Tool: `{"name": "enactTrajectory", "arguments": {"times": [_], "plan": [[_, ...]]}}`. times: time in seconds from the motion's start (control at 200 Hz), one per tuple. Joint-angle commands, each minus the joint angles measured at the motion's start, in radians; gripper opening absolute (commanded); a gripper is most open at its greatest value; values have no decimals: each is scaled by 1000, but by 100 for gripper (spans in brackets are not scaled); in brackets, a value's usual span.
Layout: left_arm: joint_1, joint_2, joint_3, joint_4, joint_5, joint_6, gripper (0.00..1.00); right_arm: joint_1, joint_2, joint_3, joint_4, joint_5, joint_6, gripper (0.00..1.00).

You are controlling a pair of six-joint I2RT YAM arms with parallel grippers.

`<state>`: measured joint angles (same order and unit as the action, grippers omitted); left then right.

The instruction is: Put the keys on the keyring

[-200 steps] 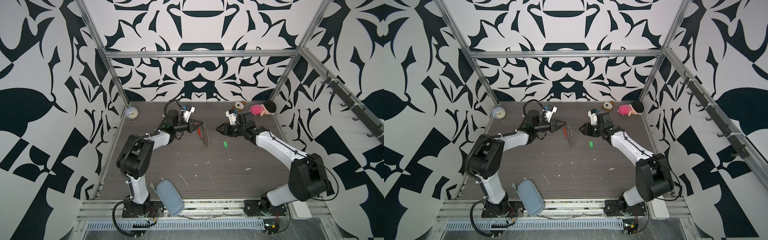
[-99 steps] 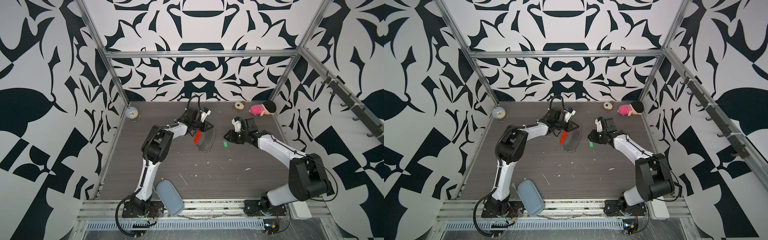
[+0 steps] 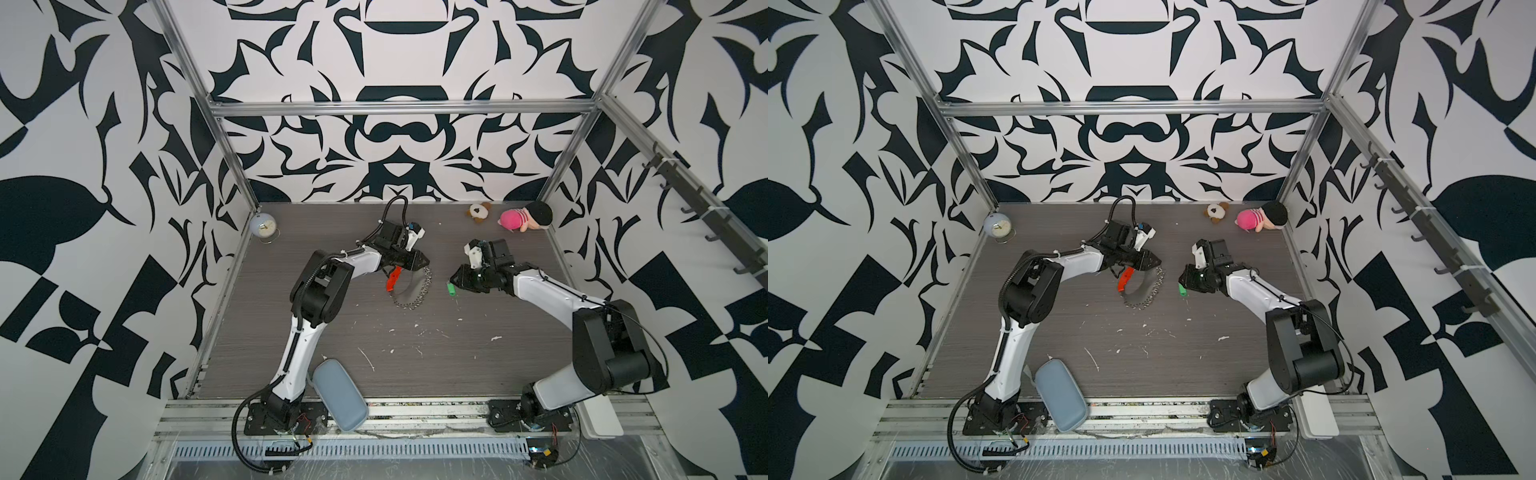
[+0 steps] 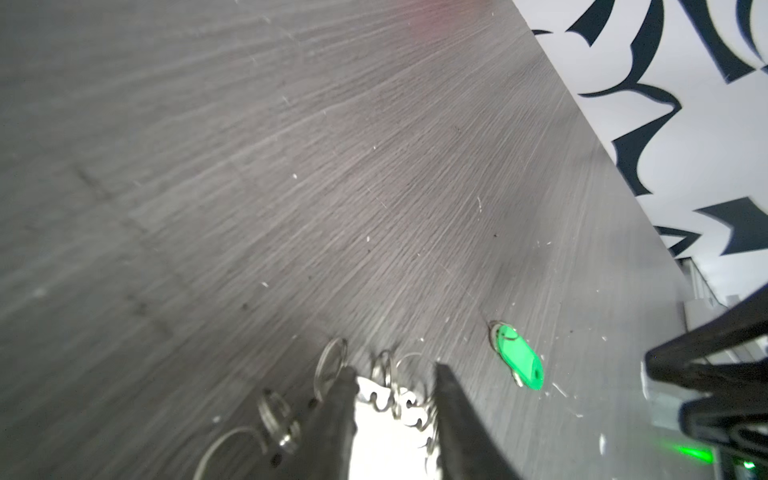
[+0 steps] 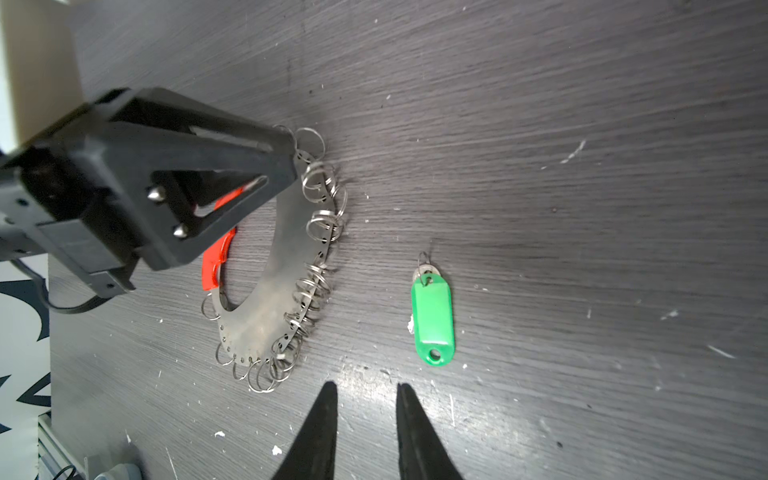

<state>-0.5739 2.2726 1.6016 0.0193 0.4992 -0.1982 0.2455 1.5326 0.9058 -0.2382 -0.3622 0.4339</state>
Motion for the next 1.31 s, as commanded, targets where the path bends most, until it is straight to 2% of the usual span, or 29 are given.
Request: {"name": "enactTrajectory", "arguments": {"times": [0.0, 0.1, 0.18, 0.24, 0.365, 0.41, 0.79, 1.0, 1.3], "plan": [[2, -119, 1, -32, -85, -13, 51, -2, -3, 24, 14, -7, -15, 29], [2, -169, -15, -80, -176, -35, 57, -3, 1, 27, 17, -14, -11, 29], [2, -187, -6, -146, -270, -102, 55, -3, 4, 27, 22, -18, -9, 29], [0, -184, 8, -187, -293, -133, 47, -3, 10, 27, 25, -23, -5, 29], [-1, -172, 2, -197, -268, -142, 27, -3, 12, 28, 27, -34, -3, 28], [-1, -167, -6, -198, -266, -148, 23, -3, 8, 27, 27, -36, -3, 28], [-18, -147, -74, -94, -217, -274, 20, -3, 15, 24, 32, -45, 6, 28], [-24, -114, -66, -75, -234, -310, 27, -2, 12, 33, 19, -40, -4, 28], [-33, -66, -54, -75, -253, -326, 30, -3, 9, 25, 20, -36, -4, 28]]}}
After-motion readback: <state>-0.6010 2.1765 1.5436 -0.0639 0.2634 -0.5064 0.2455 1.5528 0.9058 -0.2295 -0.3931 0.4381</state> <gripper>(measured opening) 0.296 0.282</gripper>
